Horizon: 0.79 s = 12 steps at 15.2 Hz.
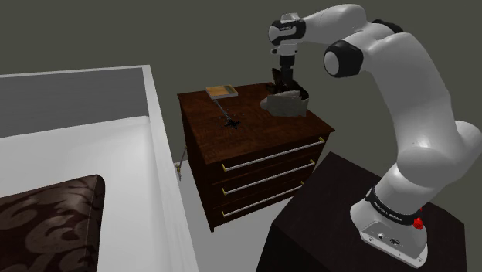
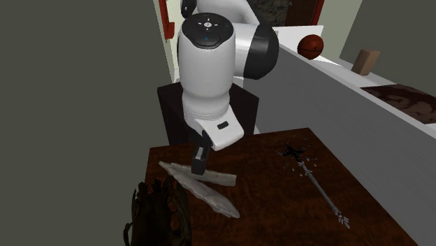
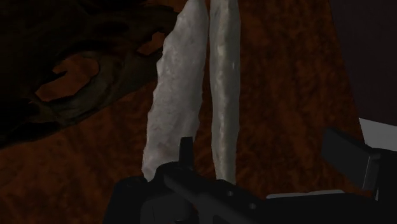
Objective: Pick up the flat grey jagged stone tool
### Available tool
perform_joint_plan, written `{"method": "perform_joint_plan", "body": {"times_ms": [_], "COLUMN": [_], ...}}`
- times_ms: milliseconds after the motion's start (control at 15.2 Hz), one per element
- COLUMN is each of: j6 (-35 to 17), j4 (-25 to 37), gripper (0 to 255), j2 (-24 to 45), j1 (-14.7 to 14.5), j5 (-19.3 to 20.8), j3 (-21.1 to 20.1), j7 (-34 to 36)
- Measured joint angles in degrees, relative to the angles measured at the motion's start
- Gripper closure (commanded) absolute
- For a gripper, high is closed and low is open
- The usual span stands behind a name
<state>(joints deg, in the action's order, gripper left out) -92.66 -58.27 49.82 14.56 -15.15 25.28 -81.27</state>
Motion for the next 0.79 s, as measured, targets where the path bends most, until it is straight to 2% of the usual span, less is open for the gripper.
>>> {"method": "perform_joint_plan", "body": {"times_ms": [198,528,594,792], "j6": [-0.3,-3.0,-3.4,-3.8], "j4": [2.1,0.8,0.3,-0.2], "gripper": [0,0,255,255], "j2": [2.7,4.2,4.1,4.0], "j1": [0.7,0.8,0.6,0.5], "j5": [-0.2,-0.5,-0.5,-0.5], "j3": [-0.5,-0.8,-0.8,-0.8], "j7": [-0.7,-1.1,-1.1,-1.1]}}
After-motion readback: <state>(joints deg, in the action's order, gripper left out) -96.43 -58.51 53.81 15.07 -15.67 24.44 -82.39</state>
